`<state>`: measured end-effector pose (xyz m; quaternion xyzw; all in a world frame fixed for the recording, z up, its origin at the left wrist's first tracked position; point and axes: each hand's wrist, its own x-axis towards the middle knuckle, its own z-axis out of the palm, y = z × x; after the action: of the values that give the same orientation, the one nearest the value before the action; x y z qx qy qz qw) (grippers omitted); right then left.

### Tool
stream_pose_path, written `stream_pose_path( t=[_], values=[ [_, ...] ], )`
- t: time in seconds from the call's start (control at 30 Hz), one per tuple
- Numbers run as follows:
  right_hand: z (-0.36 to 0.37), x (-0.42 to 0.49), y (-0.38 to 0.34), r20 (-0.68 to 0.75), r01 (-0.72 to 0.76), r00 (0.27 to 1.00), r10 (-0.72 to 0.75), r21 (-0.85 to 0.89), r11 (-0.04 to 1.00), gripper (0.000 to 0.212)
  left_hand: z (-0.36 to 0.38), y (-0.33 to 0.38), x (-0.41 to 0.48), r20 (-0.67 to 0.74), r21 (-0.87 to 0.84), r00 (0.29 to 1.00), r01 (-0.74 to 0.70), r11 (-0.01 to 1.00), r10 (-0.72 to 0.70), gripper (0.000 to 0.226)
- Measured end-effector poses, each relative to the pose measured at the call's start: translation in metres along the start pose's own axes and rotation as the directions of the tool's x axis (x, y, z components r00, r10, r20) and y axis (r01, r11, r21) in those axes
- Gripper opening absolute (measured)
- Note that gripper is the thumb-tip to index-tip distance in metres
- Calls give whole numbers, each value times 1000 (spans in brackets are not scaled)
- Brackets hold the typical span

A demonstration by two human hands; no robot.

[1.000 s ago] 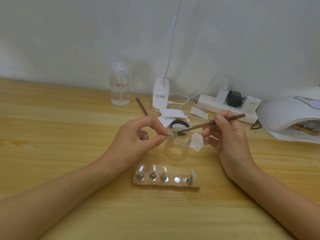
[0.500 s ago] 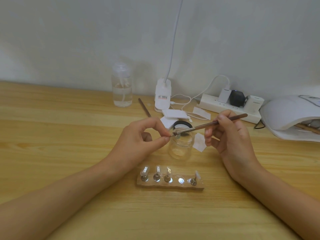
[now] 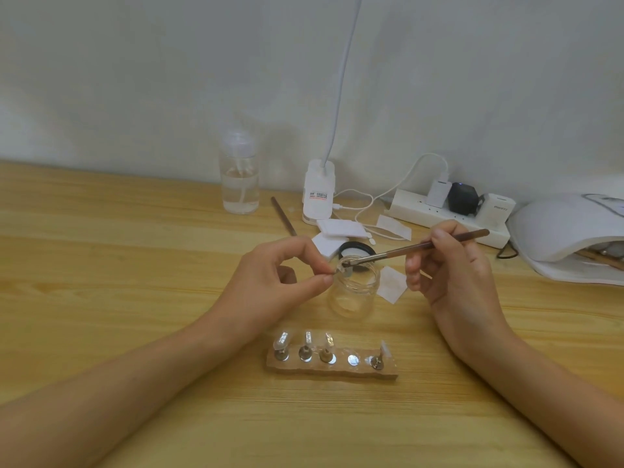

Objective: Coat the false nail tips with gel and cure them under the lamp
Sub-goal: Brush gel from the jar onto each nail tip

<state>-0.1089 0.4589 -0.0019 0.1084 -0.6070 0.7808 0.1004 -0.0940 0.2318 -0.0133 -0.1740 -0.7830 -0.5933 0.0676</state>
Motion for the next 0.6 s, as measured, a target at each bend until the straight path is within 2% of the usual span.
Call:
stream_pose_path(
  t=[0.13, 0.27, 0.43, 0.53, 0.6],
  values=[
    [0, -1, 2, -25, -14, 1000, 13, -67, 998, 24, 0, 0, 0, -5, 0, 1000, 13, 1000, -13, 12],
    [0, -1, 0, -17, -6, 1000, 6, -7, 1000, 27, 1, 0, 0, 3, -6, 1000, 24, 1000, -24, 12],
    [-1, -2, 2, -46, -25, 999, 21, -72, 997, 22, 1, 0, 0, 4, 0, 999, 32, 999, -32, 12],
    [1, -2, -1, -12, 9, 1000, -9, -17, 1000, 24, 1, 1, 0, 9, -2, 999, 32, 999, -32, 11],
    [1, -3, 0, 2, 12, 1000, -12, -56, 998, 22, 1, 1, 0, 9, -1, 999, 35, 999, -35, 11]
  ],
)
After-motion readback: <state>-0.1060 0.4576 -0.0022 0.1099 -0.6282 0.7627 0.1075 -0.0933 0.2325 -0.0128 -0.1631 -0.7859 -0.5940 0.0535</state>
